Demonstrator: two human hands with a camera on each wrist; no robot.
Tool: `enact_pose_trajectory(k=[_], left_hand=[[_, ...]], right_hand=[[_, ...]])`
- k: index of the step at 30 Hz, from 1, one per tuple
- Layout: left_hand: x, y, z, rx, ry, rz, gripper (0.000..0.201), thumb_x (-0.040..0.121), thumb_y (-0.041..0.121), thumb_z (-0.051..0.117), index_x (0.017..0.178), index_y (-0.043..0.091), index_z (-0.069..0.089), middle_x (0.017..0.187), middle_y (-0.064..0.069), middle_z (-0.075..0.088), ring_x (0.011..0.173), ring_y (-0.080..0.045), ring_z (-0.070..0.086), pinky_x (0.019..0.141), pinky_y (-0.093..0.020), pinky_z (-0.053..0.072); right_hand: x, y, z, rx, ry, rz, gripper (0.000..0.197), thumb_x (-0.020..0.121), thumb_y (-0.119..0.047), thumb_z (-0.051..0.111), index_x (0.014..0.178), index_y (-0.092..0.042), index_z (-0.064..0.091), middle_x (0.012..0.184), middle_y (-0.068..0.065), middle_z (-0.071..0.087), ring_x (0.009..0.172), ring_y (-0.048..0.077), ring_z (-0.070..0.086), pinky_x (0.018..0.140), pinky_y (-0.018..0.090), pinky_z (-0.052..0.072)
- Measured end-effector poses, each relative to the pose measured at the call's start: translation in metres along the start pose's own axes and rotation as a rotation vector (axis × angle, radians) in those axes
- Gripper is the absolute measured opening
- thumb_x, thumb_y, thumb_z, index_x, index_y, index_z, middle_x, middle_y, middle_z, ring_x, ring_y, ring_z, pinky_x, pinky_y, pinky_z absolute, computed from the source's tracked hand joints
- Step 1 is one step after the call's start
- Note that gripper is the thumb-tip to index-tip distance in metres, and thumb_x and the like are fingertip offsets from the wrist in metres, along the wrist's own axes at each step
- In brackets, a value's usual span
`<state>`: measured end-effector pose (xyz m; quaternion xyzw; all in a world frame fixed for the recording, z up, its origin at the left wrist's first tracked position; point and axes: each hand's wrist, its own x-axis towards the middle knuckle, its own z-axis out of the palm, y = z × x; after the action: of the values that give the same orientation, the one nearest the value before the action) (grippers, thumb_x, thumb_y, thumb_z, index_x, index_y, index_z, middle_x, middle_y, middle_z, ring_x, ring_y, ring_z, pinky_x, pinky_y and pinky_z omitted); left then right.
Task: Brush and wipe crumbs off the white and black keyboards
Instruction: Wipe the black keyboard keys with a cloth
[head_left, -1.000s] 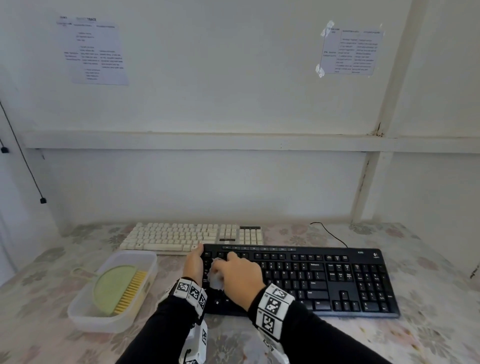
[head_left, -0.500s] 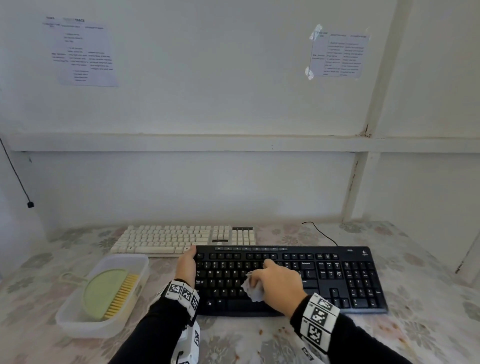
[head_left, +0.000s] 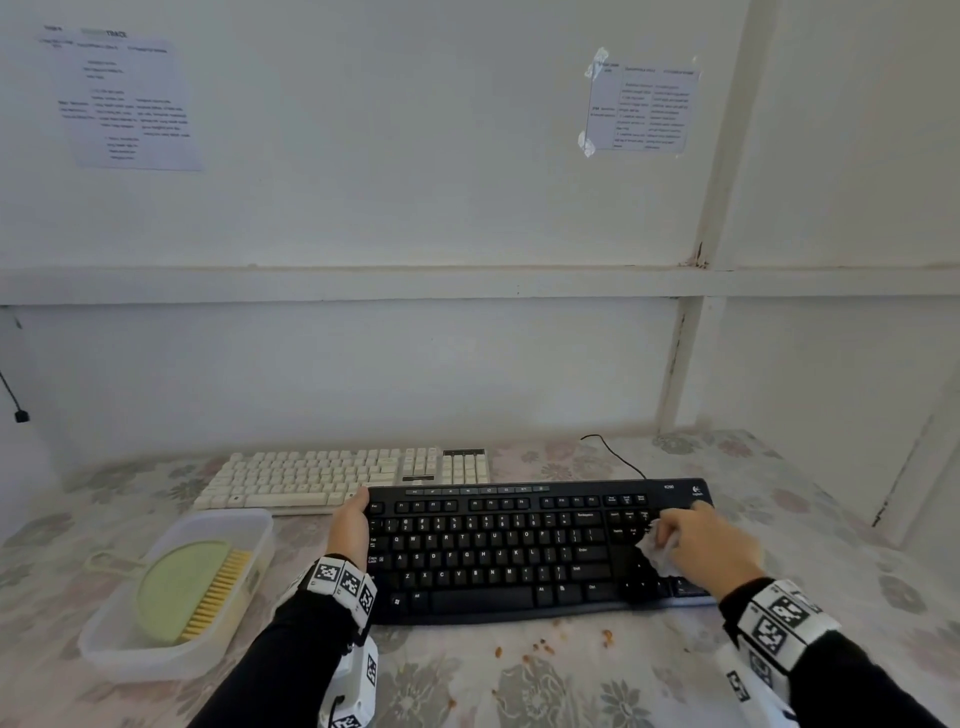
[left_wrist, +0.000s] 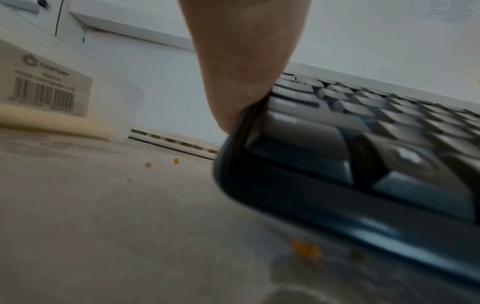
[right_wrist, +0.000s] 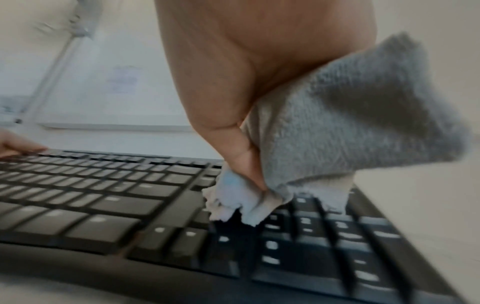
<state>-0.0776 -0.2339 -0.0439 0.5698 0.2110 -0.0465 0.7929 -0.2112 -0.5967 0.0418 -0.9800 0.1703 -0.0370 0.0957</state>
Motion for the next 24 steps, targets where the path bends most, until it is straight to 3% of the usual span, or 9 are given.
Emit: enact_pose_trajectory(k=[3,6,8,11,13,18,20,22,24], left_hand=[[-0.001,0.001,-0.001,0.001,0.027,-0.002,0.063,0.087,0.05,0.047,0.132,0.007,0.052,0.125,-0.015,0.06,0.115,-0.033,0.057,0.102,-0.052,0.042],[-0.004,0.002,0.0,-0.008,0.015,-0.018,0.071,0.08,0.055,0.049,0.133,0.008,0.051,0.131,-0.014,0.056,0.119,-0.032,0.054,0.104,-0.052,0.04],[-0.018,0.007,0.004,-0.019,0.004,-0.03,0.059,0.089,0.051,0.046,0.125,0.006,0.057,0.121,-0.015,0.062,0.111,-0.033,0.059,0.1,-0.051,0.043],[-0.022,0.009,0.007,0.015,-0.024,-0.054,0.053,0.094,0.049,0.042,0.119,0.007,0.06,0.117,-0.017,0.063,0.105,-0.034,0.061,0.094,-0.048,0.047],[-0.024,0.009,0.007,0.013,-0.046,-0.069,0.054,0.095,0.049,0.041,0.12,0.006,0.06,0.116,-0.018,0.064,0.105,-0.035,0.061,0.092,-0.048,0.048],[-0.021,0.007,0.003,-0.027,-0.114,-0.131,0.059,0.093,0.056,0.04,0.118,0.007,0.062,0.112,-0.02,0.067,0.103,-0.036,0.064,0.092,-0.05,0.049],[-0.019,0.006,0.001,-0.057,-0.134,-0.15,0.063,0.093,0.057,0.039,0.117,0.005,0.063,0.109,-0.022,0.067,0.1,-0.036,0.065,0.089,-0.047,0.05],[-0.017,0.005,-0.001,-0.048,-0.127,-0.157,0.064,0.093,0.057,0.039,0.115,0.002,0.063,0.096,-0.021,0.068,0.086,-0.034,0.066,0.083,-0.044,0.051],[-0.017,0.005,-0.003,-0.039,-0.128,-0.164,0.06,0.093,0.055,0.041,0.111,0.002,0.063,0.082,-0.019,0.067,0.072,-0.03,0.065,0.074,-0.039,0.052]], right_hand=[[0.009,0.022,-0.002,0.032,0.058,0.118,0.032,0.087,-0.018,0.044,0.061,-0.033,0.054,0.096,-0.007,0.051,0.068,0.015,0.056,0.067,0.026,0.05],[0.007,0.031,-0.01,0.042,0.082,0.199,0.025,0.086,-0.022,0.05,0.063,-0.029,0.055,0.092,-0.003,0.047,0.069,0.02,0.056,0.072,0.029,0.051],[0.003,0.025,-0.014,0.051,0.077,0.168,0.023,0.088,-0.023,0.051,0.067,-0.034,0.054,0.091,-0.003,0.044,0.068,0.017,0.054,0.068,0.027,0.049],[-0.002,-0.003,-0.016,0.135,0.005,-0.052,0.03,0.087,-0.015,0.045,0.073,-0.041,0.046,0.092,-0.007,0.05,0.069,0.004,0.048,0.061,0.012,0.041],[-0.009,-0.034,-0.015,0.14,-0.066,-0.184,0.031,0.086,-0.014,0.046,0.079,-0.044,0.047,0.098,-0.007,0.048,0.073,0.003,0.048,0.062,0.01,0.037],[-0.04,-0.132,0.003,0.155,-0.161,-0.442,0.034,0.087,-0.019,0.05,0.108,-0.044,0.058,0.098,-0.006,0.039,0.089,0.015,0.056,0.084,0.029,0.05],[-0.052,-0.167,0.015,0.129,-0.199,-0.545,0.034,0.089,-0.018,0.049,0.112,-0.042,0.058,0.097,-0.005,0.037,0.086,0.018,0.053,0.08,0.03,0.049],[-0.061,-0.197,0.026,0.073,-0.219,-0.619,0.037,0.09,-0.014,0.05,0.117,-0.037,0.056,0.1,-0.002,0.037,0.084,0.02,0.051,0.078,0.034,0.049],[-0.067,-0.218,0.037,-0.016,-0.225,-0.67,0.042,0.089,-0.008,0.052,0.123,-0.034,0.052,0.109,0.005,0.04,0.093,0.027,0.055,0.079,0.039,0.048]])
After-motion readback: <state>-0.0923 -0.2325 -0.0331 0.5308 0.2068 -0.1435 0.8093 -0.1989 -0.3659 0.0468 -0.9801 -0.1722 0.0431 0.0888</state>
